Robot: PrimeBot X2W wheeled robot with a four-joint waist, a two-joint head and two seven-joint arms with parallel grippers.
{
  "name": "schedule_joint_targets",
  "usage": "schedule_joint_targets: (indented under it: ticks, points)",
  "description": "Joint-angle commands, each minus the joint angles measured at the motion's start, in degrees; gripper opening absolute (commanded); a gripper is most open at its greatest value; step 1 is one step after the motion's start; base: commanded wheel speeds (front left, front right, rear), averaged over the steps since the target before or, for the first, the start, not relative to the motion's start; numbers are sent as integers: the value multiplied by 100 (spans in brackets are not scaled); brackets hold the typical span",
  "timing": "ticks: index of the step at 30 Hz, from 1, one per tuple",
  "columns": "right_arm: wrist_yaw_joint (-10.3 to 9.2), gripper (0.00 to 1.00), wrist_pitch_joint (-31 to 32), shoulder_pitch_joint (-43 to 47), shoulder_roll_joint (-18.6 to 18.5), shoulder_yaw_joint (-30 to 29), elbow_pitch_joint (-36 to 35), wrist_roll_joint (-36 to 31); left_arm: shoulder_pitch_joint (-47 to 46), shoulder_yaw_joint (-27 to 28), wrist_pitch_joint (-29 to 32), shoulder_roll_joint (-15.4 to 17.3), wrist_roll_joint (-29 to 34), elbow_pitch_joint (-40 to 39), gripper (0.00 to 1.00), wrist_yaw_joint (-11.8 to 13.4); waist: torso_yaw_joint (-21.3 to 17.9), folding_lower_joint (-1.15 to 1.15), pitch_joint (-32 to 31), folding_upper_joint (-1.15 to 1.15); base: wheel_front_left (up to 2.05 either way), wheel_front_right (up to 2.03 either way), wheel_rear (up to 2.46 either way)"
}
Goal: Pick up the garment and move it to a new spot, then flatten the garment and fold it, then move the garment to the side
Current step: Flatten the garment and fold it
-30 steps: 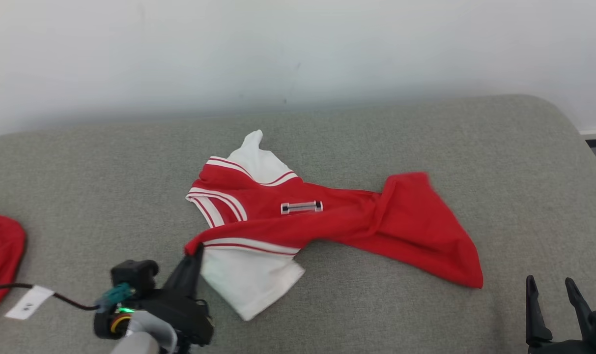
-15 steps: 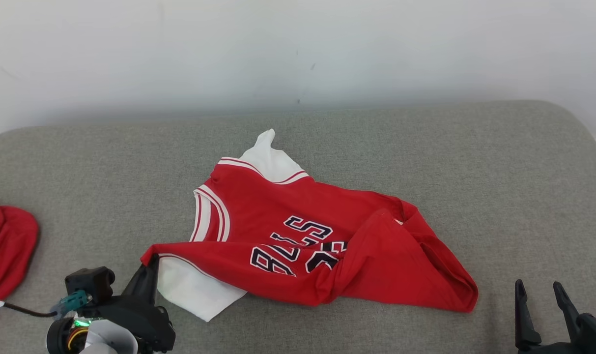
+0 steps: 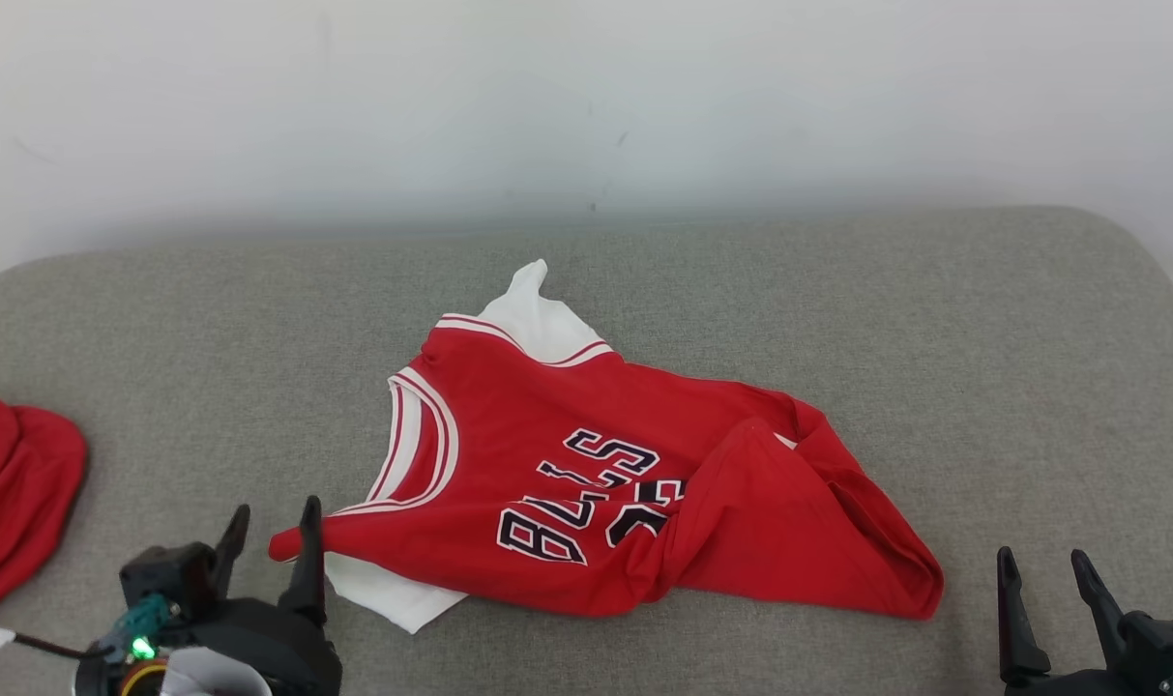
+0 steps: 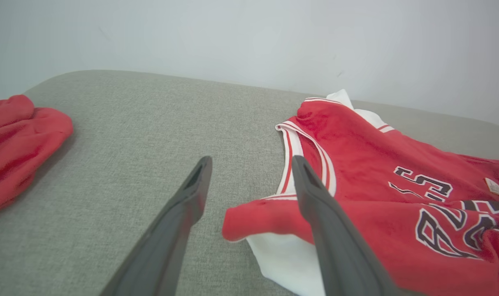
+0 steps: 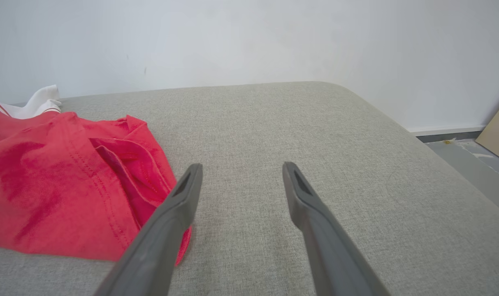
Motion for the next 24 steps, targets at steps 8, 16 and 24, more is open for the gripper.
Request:
schedule_joint_targets:
  ticks: [8,16,24]
  points:
    - [-13,100,-8,47,56,43,9,100,834,-168,423,-263,-219,-654,100,397,52,0,-28,0,0,0,0]
    - [-13,100,-8,-21,71,104,-2,105,756,-375,1046,-579,-477,-321,100,486,-29,0,73,0,0,0,0]
    - [-13,100,-9,-82,-39,99,-6,126,397,-444,1188,-725,-440,360,23,596,-231,0,156,0,0,0,0]
